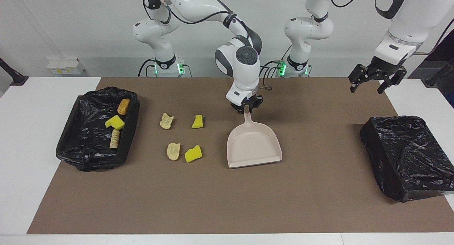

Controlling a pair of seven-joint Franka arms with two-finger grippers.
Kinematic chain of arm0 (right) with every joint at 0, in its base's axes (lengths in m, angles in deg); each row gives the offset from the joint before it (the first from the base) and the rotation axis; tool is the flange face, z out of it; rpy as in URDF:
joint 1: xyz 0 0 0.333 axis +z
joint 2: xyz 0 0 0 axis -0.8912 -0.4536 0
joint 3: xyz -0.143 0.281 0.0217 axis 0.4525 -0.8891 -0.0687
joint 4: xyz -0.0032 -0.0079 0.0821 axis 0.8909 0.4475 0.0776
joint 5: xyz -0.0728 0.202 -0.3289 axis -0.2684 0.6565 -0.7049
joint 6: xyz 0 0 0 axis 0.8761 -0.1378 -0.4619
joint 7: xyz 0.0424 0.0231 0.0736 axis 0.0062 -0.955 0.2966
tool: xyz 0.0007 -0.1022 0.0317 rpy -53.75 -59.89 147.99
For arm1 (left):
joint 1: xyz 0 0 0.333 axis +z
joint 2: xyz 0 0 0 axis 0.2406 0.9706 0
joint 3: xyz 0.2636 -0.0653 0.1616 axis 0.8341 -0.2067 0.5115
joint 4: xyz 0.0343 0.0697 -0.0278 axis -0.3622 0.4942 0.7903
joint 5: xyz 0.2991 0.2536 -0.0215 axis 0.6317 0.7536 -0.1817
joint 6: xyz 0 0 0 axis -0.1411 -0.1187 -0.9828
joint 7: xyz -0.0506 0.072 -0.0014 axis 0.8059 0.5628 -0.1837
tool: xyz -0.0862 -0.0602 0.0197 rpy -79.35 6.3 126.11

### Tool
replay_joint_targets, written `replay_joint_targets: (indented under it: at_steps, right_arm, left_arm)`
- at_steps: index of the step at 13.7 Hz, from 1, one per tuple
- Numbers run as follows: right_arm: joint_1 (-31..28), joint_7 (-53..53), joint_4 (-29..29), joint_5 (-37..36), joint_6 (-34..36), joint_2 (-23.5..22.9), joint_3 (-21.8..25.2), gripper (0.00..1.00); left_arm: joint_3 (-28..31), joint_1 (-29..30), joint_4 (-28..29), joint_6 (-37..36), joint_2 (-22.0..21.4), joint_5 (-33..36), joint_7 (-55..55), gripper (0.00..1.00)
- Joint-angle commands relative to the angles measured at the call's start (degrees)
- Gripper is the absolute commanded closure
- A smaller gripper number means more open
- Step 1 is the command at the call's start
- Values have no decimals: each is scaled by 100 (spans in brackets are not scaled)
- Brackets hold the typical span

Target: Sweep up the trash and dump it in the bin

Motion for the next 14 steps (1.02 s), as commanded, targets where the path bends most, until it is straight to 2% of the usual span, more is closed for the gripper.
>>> replay_joint_targets:
  at_steps: [1,6,9,14]
  right_arm:
    - [-208,-10,-130,-31,-78,-140,-14,100]
    - [-235,-98,-253,-270,-69,-369,-6,100]
    - [-51,-1,-306,-217,-77,-360,-6,100]
    - [-147,-19,-289,-147,-324,-369,-14,100]
  left_arm:
    - [-58,91,24,-98,-101,87,7,0]
    - [-58,82,24,-90,-101,87,-89,0]
    - [-58,99,24,-46,-101,87,-98,0]
    - [-58,91,33,-19,-101,87,-98,0]
